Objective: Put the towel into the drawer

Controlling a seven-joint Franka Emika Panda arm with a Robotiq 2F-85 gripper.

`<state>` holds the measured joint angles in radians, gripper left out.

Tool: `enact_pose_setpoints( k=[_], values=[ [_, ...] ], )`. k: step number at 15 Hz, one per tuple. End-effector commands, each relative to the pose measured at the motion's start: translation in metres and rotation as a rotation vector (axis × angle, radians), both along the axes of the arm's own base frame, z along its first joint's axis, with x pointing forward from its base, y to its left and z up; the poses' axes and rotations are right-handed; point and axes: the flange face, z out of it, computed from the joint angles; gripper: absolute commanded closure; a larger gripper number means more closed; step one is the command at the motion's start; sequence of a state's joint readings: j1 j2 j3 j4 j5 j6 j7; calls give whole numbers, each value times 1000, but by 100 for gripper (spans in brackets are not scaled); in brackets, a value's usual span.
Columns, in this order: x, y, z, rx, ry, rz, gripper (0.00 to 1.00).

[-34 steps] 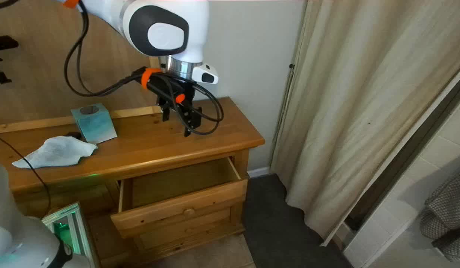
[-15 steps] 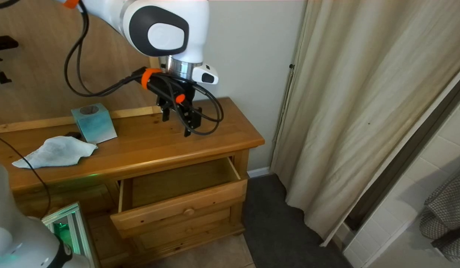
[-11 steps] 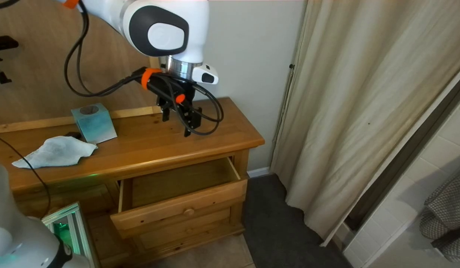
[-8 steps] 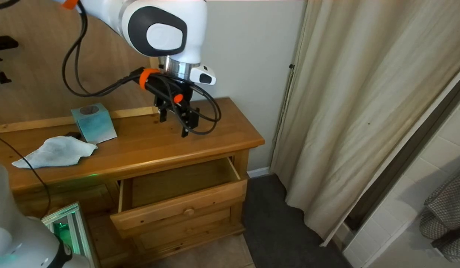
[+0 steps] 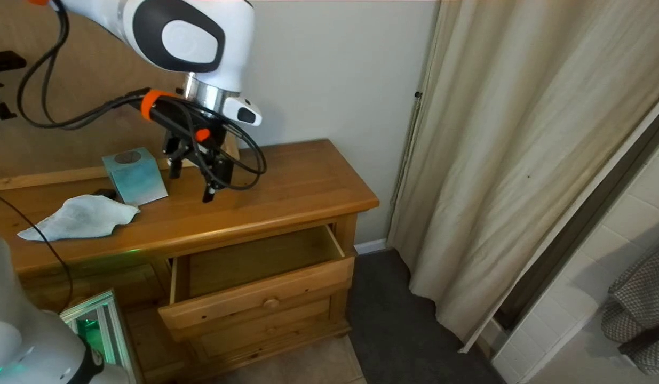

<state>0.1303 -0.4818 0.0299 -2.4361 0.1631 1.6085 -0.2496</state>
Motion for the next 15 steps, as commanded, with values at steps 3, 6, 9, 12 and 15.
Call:
enact_pose_setpoints(
  k=[3,6,9,12,15],
  values=[
    [-74,35,32,109,-11,98,0],
    [-70,44,35,101,13,134,0],
    [-91,56,42,114,4,193,0],
    [-92,55,40,117,7,201,0],
    [-92,55,39,118,11,203,0]
  ],
)
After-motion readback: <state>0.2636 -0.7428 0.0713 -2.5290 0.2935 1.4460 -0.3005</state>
